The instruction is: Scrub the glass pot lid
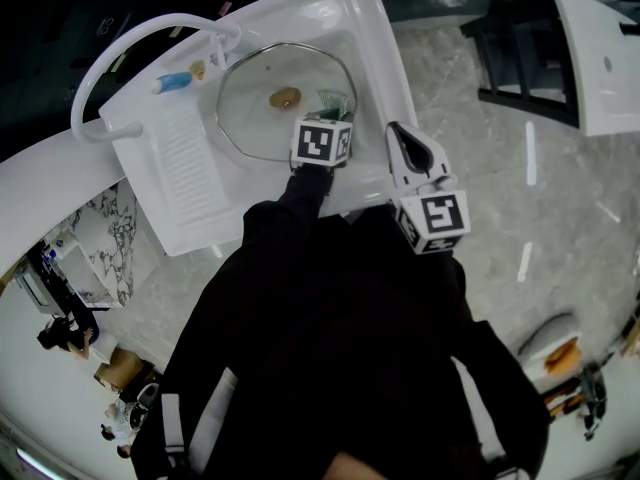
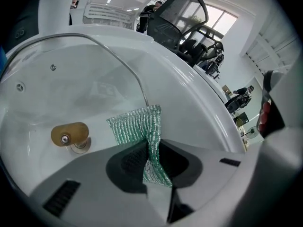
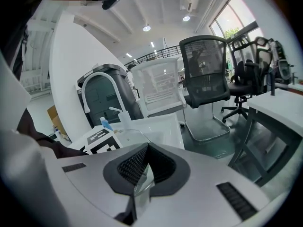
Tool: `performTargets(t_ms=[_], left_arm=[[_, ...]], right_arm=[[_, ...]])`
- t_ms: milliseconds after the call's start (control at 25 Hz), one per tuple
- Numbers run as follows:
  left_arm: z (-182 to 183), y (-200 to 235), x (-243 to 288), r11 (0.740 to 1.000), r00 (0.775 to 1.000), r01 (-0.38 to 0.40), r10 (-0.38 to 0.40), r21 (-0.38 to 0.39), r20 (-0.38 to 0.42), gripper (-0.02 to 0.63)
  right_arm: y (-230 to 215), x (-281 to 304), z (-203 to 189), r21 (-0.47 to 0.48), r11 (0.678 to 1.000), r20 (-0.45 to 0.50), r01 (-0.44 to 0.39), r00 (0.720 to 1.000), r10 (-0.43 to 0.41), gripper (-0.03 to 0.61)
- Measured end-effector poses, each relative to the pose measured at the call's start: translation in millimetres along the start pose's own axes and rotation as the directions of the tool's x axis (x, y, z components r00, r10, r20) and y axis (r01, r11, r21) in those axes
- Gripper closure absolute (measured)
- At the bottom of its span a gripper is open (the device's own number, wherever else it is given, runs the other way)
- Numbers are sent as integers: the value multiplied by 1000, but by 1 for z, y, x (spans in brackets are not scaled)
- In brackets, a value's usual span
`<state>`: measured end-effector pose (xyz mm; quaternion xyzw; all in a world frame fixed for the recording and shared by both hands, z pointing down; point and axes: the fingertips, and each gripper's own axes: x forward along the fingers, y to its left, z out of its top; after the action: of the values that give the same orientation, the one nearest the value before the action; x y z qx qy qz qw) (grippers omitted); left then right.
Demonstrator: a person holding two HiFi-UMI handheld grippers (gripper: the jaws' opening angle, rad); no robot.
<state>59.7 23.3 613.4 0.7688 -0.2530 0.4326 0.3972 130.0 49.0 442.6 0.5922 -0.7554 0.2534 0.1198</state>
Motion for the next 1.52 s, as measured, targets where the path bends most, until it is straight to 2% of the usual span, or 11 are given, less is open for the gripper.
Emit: performTargets(t_ms=[400, 920, 1280, 1520], left_arm=[[8, -17, 3, 999, 1000, 31, -31, 28, 2, 549], [18, -27, -13, 998, 998, 52, -54, 47, 40, 549], [19, -16, -44, 1000, 993, 21, -21, 3, 112, 550], [10, 9, -66, 999, 988, -11, 17, -43, 151, 551]], right_arm=[[-5, -5, 5, 18, 1000, 11, 22, 1000, -22, 575], [-4, -2, 11, 17, 1000, 22, 8, 1000, -8, 575], [12, 4, 21, -43, 998, 23, -53, 998, 54, 575], [28, 11, 26, -81, 991, 21, -104, 994, 106, 575]])
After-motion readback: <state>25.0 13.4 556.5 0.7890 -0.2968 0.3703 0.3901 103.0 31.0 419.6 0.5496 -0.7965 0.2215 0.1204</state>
